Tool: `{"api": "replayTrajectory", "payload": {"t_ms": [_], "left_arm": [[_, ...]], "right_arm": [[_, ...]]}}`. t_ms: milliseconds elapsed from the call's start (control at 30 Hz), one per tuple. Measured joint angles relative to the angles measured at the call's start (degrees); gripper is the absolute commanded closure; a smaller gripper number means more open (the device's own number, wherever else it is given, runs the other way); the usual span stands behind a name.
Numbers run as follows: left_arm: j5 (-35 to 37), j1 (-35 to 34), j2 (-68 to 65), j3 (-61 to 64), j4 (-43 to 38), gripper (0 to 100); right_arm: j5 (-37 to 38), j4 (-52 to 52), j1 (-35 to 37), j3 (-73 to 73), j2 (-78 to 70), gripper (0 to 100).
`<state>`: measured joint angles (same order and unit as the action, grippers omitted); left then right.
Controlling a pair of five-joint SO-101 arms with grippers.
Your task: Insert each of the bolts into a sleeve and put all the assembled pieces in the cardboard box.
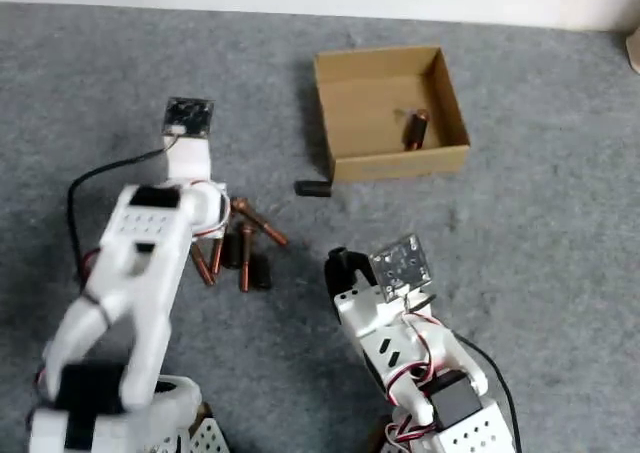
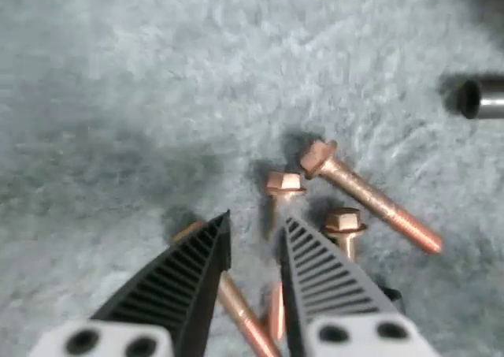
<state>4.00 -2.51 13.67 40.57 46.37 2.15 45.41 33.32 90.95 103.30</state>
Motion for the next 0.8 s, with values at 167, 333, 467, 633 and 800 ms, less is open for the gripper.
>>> {"api": "replayTrajectory", "payload": {"t_ms": [167, 333, 467, 633, 800], "left_arm": [[-2.5, 3.3, -15.4, -8.8, -1.1, 88], [-2.7, 3.5, -24.7, -15.9, -1.1, 88], [-2.6, 3.5, -25.8, -17.8, 1.2, 88], [-2.5, 3.5, -25.9, -18.9, 6.0, 88], [-2.7, 3.3, -25.2, -19.1, 8.4, 88]], "right_arm": [[0.0, 0.0, 0.0, 0.0, 0.0, 99.5], [0.0, 0.0, 0.0, 0.0, 0.0, 99.5], [0.0, 0.0, 0.0, 0.0, 0.0, 99.5], [0.0, 0.0, 0.0, 0.0, 0.0, 99.5], [0.0, 0.0, 0.0, 0.0, 0.0, 99.5]]}}
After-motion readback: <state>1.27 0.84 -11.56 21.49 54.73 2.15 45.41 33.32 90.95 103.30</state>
